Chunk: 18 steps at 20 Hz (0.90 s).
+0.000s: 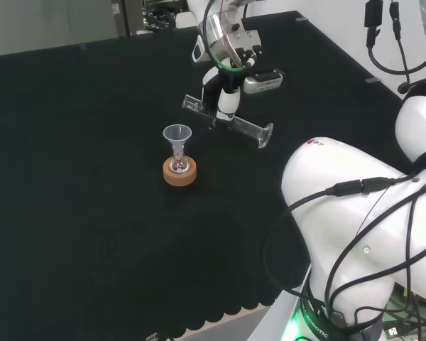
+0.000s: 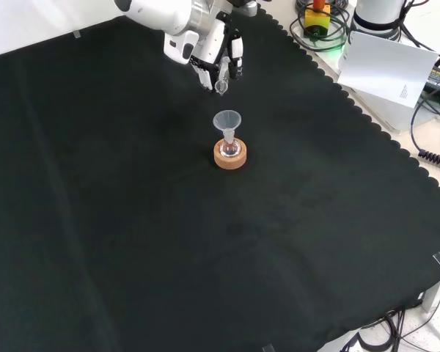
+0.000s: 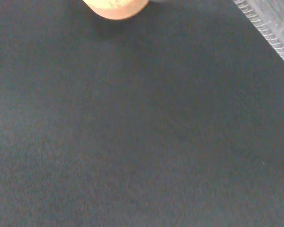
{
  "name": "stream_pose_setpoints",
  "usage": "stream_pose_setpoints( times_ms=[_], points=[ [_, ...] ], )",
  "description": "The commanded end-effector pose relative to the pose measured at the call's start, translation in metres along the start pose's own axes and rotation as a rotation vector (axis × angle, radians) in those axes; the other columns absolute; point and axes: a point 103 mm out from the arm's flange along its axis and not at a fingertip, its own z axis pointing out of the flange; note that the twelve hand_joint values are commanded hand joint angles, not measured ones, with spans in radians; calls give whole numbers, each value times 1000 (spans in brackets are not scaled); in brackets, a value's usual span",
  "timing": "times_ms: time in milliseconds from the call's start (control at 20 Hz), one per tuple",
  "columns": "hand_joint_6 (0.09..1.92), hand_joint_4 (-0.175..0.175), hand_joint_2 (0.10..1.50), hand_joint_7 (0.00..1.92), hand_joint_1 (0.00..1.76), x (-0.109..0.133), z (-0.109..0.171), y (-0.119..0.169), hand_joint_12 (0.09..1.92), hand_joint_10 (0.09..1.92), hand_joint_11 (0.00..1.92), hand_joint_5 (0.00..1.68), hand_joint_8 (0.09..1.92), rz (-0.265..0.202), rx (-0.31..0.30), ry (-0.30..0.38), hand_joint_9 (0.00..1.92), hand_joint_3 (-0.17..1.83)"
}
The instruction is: Pour the water from the graduated cylinder into the round-bottom flask.
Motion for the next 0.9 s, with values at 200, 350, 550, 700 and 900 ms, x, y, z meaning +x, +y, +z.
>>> stream_pose_setpoints(
  times_ms=[200, 350, 550, 700, 900],
  points=[
    [817, -75, 1181, 832, 1343, -2, -1, 5, 856, 516, 1013, 891, 1273, -53, -71, 14, 1162, 10],
    [818, -75, 1182, 832, 1343, -4, -4, 4, 856, 514, 1013, 893, 1273, -79, -112, 33, 1163, 10],
    [819, -75, 1182, 832, 1343, -10, -6, 5, 856, 512, 1013, 896, 1273, -104, -158, 61, 1164, 10],
    [819, -76, 1182, 832, 1343, -16, -7, 7, 856, 510, 1013, 897, 1273, -111, -194, 84, 1165, 9],
    [817, -78, 1183, 831, 1343, -23, -8, 10, 856, 507, 1014, 894, 1274, -140, -243, 117, 1164, 9]
  ],
)
